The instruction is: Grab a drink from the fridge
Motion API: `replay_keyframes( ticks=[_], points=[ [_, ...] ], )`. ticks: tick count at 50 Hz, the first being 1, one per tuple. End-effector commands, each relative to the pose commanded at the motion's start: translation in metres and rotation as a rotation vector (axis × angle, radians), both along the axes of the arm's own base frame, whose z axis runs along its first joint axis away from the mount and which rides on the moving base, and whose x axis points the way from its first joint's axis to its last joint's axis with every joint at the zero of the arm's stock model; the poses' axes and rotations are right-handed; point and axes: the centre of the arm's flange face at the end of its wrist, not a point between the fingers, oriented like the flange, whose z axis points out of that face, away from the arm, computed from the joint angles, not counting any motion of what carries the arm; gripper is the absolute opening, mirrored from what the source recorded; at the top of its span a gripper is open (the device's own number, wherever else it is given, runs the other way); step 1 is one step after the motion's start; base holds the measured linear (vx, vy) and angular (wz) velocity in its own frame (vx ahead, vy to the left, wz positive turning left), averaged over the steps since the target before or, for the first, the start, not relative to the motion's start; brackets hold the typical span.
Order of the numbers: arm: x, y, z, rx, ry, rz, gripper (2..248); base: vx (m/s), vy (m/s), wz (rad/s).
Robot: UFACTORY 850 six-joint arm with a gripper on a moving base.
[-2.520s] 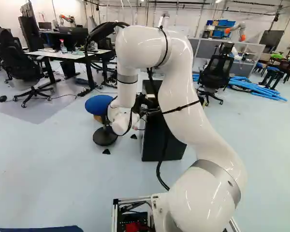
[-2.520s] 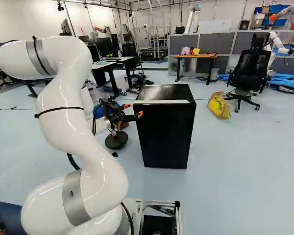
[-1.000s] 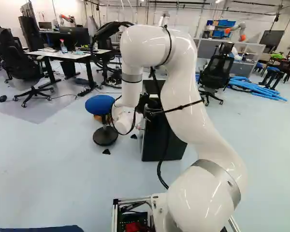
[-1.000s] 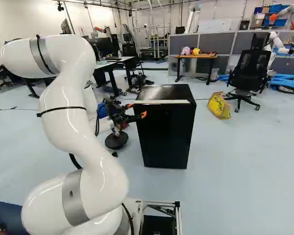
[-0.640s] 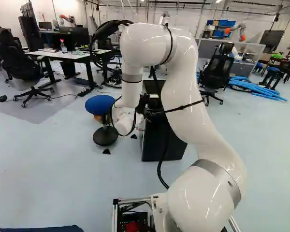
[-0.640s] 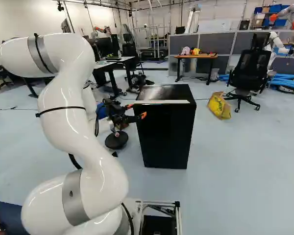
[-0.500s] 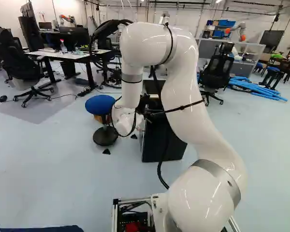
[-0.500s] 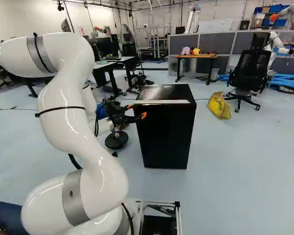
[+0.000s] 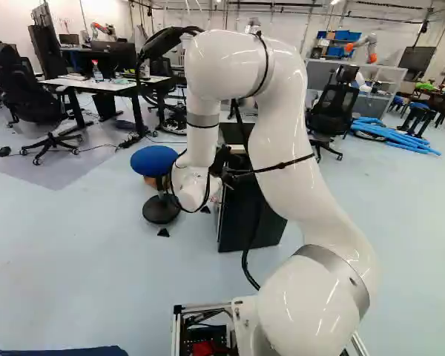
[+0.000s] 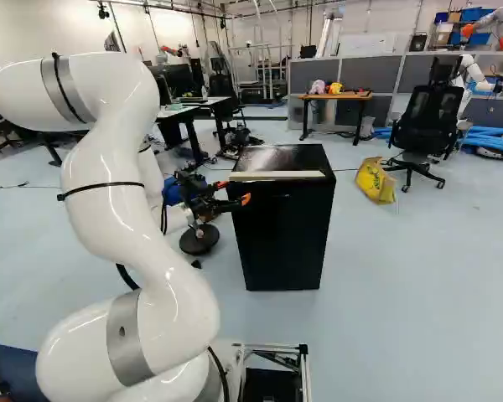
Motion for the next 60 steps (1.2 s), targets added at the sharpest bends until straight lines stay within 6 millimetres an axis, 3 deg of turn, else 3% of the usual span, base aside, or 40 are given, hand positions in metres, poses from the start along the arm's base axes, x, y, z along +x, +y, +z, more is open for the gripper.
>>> replay_keyframes(
  ticks=[60],
  points=[
    [-0.045,-0.016,0.002,-0.022,0.042,-0.146,247,0.0,0.0,0.0]
  ],
)
